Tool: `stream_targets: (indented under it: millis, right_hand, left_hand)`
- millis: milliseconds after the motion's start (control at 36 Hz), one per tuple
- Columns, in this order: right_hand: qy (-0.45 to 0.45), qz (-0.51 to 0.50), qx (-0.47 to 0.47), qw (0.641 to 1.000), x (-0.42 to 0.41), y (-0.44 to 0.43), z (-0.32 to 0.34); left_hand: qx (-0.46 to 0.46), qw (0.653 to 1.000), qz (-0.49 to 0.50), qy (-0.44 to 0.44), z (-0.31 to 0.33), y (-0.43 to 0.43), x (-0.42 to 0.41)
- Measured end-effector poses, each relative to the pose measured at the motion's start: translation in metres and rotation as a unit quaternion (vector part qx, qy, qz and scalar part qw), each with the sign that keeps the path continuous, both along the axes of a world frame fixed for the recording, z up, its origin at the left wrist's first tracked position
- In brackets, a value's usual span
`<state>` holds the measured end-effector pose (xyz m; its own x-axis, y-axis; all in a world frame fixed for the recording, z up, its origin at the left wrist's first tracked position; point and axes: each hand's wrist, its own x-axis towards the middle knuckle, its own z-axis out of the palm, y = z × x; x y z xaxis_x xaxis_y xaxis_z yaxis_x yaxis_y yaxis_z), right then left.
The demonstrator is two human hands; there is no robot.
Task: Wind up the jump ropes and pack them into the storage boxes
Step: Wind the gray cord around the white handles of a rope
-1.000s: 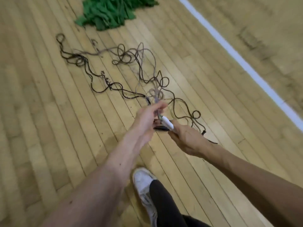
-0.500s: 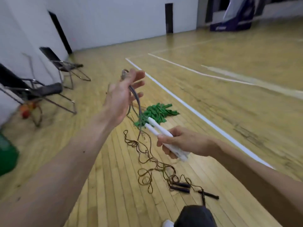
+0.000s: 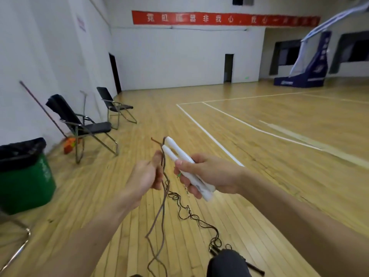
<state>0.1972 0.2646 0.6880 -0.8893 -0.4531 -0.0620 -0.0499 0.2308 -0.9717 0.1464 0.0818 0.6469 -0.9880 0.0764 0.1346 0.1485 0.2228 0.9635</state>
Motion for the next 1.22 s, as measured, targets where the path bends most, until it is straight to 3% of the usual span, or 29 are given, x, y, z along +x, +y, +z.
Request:
stream_targets:
  millis: [83, 194, 306, 444, 667, 806, 889, 1000, 1139, 1222]
  right_hand:
    - [-0.028, 0.005, -0.010, 1.000, 0.012, -0.005, 0.002]
    - [-0.069, 0.037, -0.032, 0.996, 0.022, -0.013, 0.002]
    - [-0.107, 0.063, -0.054, 0.991, 0.024, -0.020, 0.009]
    - [-0.140, 0.060, -0.059, 0.987, 0.025, -0.019, 0.010]
    - [-0.164, 0.115, -0.092, 0.975, 0.020, -0.011, -0.001]
    - [-0.157, 0.110, -0.005, 0.981, 0.022, -0.007, -0.007]
    - [-0.155, 0.085, -0.027, 0.984, 0.022, -0.006, -0.015]
    - [-0.161, 0.096, -0.066, 0.980, 0.020, -0.005, -0.021]
    - [-0.173, 0.109, -0.118, 0.972, 0.016, -0.010, -0.030]
    - [-0.163, 0.091, -0.156, 0.970, 0.008, -0.011, -0.033]
  left_hand:
    - [0.004, 0.986, 0.097, 0.134, -0.004, -0.006, 0.013]
    - [0.041, 0.964, 0.035, 0.262, 0.013, -0.007, 0.031]
    - [0.032, 0.974, -0.069, 0.213, 0.028, 0.004, 0.036]
    - [-0.042, 0.973, -0.057, 0.218, 0.029, 0.007, 0.033]
    - [-0.048, 0.970, -0.027, 0.238, 0.032, 0.001, 0.018]
    - [-0.047, 0.969, -0.023, 0.241, 0.031, 0.002, 0.011]
    - [-0.039, 0.975, -0.053, 0.211, 0.029, 0.001, 0.008]
    - [0.112, 0.985, -0.099, 0.084, 0.023, 0.003, 0.011]
    - [0.293, 0.954, -0.064, -0.016, 0.006, 0.018, 0.015]
    - [0.304, 0.949, -0.039, -0.075, -0.016, 0.035, 0.025]
